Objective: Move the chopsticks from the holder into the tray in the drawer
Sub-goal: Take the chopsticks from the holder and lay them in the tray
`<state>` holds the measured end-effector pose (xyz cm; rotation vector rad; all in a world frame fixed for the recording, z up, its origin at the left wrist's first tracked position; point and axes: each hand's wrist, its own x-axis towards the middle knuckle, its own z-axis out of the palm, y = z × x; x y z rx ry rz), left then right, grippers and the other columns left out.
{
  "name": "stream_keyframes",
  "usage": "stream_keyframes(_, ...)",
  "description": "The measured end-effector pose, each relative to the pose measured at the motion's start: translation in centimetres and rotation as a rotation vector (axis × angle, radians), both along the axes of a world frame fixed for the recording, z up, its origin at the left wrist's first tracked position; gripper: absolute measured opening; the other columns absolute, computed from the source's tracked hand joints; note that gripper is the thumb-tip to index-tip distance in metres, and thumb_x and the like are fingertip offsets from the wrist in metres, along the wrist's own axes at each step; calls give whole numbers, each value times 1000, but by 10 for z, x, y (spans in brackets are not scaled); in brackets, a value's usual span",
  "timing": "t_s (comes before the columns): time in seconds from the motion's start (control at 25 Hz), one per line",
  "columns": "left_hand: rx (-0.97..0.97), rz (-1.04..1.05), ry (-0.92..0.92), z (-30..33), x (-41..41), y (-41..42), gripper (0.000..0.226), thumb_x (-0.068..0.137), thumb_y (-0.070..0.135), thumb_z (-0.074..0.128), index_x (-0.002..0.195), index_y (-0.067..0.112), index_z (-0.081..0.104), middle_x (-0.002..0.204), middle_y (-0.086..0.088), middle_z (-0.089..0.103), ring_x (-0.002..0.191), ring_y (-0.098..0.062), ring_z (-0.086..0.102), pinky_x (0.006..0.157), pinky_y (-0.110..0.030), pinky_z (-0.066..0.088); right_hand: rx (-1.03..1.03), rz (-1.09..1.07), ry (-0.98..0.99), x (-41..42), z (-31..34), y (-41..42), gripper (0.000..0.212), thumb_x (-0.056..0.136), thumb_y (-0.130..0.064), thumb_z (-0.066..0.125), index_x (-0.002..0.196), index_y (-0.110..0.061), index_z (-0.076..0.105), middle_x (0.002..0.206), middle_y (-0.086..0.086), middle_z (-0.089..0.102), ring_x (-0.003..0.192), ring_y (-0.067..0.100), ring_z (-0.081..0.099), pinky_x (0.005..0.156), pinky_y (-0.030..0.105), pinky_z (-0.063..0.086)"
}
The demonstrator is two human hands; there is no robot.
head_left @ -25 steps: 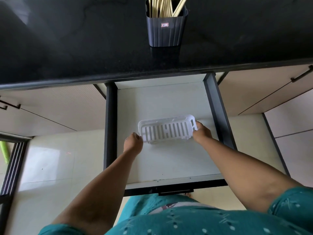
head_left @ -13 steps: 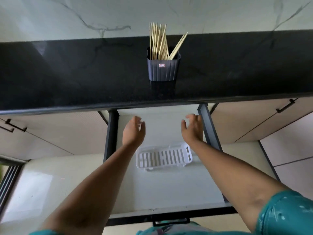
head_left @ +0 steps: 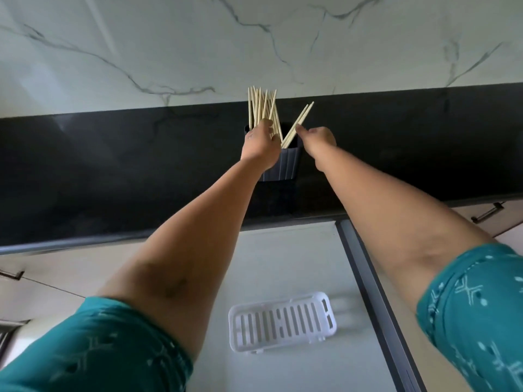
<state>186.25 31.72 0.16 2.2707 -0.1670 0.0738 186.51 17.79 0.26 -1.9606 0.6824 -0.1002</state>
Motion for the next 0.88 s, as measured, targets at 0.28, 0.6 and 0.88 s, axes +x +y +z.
stream_keyframes(0.28, -2, -1, 34, -25, 33, -15, 44, 91, 23, 50, 134, 20, 42, 127, -5, 57, 116, -23, 53, 87, -39, 53, 97, 2, 55, 65, -22, -3, 52, 91, -45, 56, 133, -13, 53, 129, 9, 57, 117, 31, 54, 83, 36, 44)
stream_keyframes(0.6, 49, 8, -281, -40, 16, -10, 27, 86, 11, 53, 113, 9, 53, 110, -5, 61, 110, -24, 49, 84, -25, 39, 93, 44, -92, 73, -19, -10, 23, 95, -32, 56, 102, -13, 66, 90, 1, 62, 79, 16, 56, 69, 30, 42)
stream_keyframes(0.88, -74, 57, -252, -19, 2, -10, 34, 86, 12, 56, 120, 8, 52, 118, -8, 60, 115, -25, 54, 91, -28, 43, 123, -28, -302, 41, 27, -12, 25, 98, -31, 49, 102, -15, 68, 95, -3, 66, 80, 9, 59, 61, 21, 42)
